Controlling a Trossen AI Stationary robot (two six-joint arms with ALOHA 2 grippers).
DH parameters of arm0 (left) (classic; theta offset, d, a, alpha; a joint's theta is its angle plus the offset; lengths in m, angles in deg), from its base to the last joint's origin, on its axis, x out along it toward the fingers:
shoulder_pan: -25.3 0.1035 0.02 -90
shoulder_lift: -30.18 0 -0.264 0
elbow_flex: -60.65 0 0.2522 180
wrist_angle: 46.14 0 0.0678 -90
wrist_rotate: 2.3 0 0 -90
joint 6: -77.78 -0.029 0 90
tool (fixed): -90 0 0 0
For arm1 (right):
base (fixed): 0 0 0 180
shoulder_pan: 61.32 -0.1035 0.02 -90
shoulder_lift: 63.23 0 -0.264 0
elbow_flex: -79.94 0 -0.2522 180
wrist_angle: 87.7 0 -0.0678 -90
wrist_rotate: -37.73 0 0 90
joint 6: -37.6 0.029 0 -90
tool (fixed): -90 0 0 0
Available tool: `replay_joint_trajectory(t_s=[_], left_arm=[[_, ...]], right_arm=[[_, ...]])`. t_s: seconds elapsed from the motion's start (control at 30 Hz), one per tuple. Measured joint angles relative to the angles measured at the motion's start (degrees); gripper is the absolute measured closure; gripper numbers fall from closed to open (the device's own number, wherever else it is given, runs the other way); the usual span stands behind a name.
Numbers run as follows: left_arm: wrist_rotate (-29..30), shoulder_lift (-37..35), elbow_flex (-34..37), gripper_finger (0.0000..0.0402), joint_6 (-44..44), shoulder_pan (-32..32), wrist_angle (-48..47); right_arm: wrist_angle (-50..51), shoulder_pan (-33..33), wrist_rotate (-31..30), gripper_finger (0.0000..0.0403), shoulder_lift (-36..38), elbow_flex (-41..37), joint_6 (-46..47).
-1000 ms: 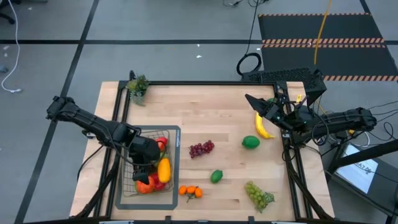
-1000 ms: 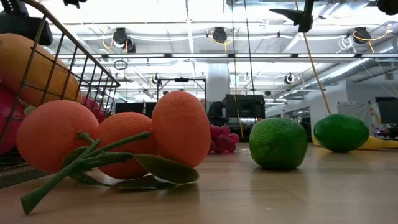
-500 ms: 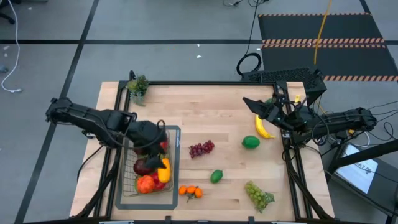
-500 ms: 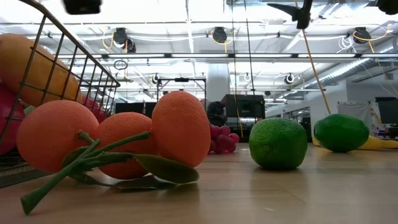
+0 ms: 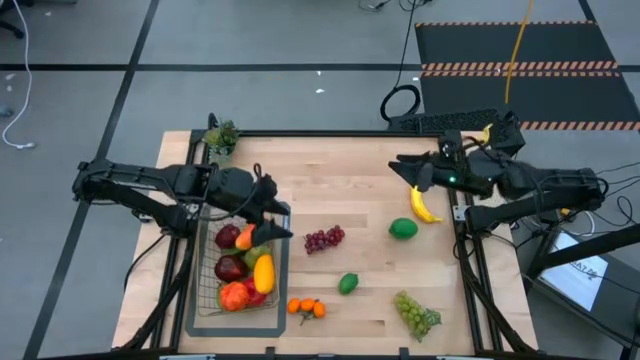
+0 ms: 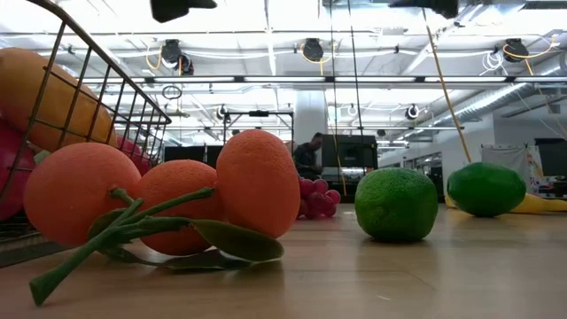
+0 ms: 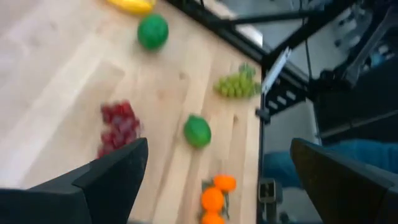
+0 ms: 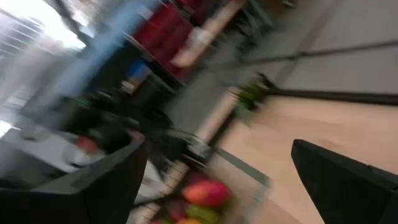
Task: Build produce basket
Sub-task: Put the middle green lime into the wire basket
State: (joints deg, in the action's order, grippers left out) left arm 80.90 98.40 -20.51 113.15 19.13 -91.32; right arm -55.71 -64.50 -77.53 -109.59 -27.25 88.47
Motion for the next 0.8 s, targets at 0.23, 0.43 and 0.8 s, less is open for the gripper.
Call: replay_joint_trajectory(t_s=[0.23, 0.43, 0.8], left_arm=[[0.4, 0.0, 0.0, 0.0009, -2.7, 2.6, 3.0], [0.4, 0.0, 0.0, 0.0009, -2.7, 3.7, 3.1], [1.3, 0.0, 0.0, 0.0009, -2.4, 3.6, 3.0]], right_arm=[[22.8, 3.5, 7.8, 0.0011, -4.6, 11.9, 2.2], [34.6, 5.2, 16.1, 0.0011, -7.5, 13.2, 2.6], [48.0, 10.1, 28.2, 0.0011, -10.7, 6.0, 4.7]])
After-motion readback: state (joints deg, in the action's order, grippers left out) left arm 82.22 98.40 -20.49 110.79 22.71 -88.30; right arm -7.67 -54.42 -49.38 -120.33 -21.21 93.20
